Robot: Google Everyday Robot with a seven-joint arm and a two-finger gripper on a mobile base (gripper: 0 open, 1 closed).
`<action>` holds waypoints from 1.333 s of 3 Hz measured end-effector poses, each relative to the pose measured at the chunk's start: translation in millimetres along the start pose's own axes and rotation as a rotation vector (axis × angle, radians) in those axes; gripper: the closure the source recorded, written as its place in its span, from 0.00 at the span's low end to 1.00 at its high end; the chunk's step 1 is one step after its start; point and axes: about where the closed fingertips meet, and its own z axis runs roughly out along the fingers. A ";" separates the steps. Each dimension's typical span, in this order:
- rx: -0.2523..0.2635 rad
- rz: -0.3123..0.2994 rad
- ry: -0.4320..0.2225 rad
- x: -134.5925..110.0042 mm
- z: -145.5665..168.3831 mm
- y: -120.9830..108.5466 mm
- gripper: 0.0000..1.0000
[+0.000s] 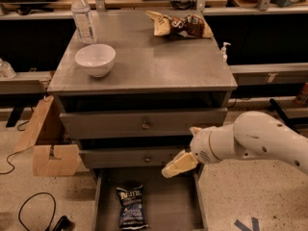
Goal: Pick blue chip bag from bottom drawer and place on counter
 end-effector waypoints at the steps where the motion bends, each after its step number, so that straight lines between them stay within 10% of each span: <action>1: -0.032 0.043 0.011 46.6 49.5 -1.1 0.00; 4: -0.163 0.051 -0.033 144.6 220.4 -4.5 0.00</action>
Offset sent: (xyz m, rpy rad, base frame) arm 0.0086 0.0203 -0.2307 0.0653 0.0921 0.0216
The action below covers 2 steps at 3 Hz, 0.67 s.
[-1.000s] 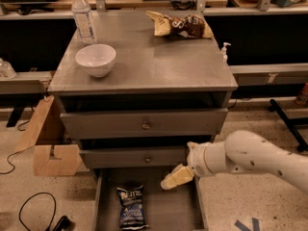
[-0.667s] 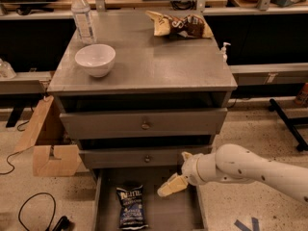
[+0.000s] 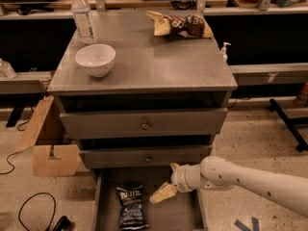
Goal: Pick blue chip bag from bottom drawer and place on counter
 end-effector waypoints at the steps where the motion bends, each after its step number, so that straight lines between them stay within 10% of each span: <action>1: 0.000 0.000 0.000 0.0 0.0 0.0 0.00; 2: -0.014 0.017 0.023 9.7 25.7 2.3 0.00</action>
Offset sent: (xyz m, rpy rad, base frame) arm -0.0001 0.0418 -0.0765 -0.0331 0.0955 0.0016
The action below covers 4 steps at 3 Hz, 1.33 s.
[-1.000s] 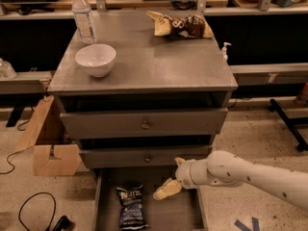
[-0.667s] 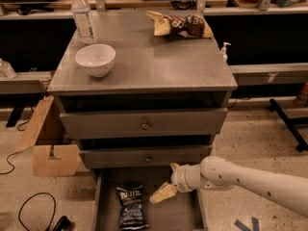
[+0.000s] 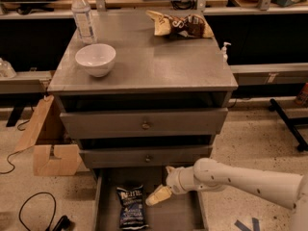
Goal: Pick blue chip bag from bottom drawer and place on counter
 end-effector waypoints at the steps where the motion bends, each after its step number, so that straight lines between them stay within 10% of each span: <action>1: -0.037 0.032 0.058 24.0 56.4 0.5 0.00; 3: -0.073 0.013 0.085 81.9 191.4 21.0 0.00; 4: -0.073 0.013 0.085 81.9 191.5 21.0 0.00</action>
Offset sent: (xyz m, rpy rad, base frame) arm -0.0067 0.0907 -0.1769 -0.0228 0.1098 0.0729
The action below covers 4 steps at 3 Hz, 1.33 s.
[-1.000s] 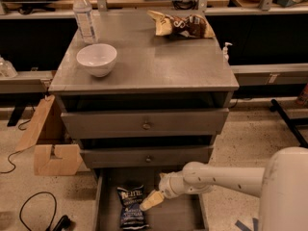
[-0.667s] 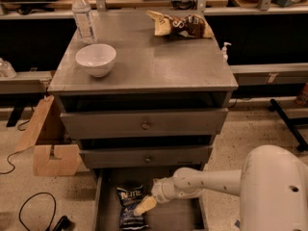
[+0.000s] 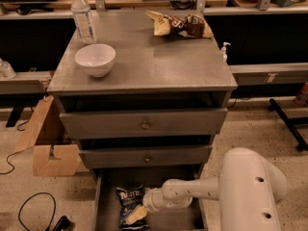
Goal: Pick blue chip bag from bottom drawer and place on counter
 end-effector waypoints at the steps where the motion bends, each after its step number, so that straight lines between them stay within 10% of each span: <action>1: -0.018 -0.014 0.025 -13.2 41.3 0.4 0.00; 3: -0.025 0.007 0.096 -8.6 93.1 -10.1 0.00; 4: -0.006 0.007 0.155 5.3 109.0 -12.8 0.17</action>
Offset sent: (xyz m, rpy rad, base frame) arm 0.0369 0.0774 -0.0625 -0.0678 0.0442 0.0329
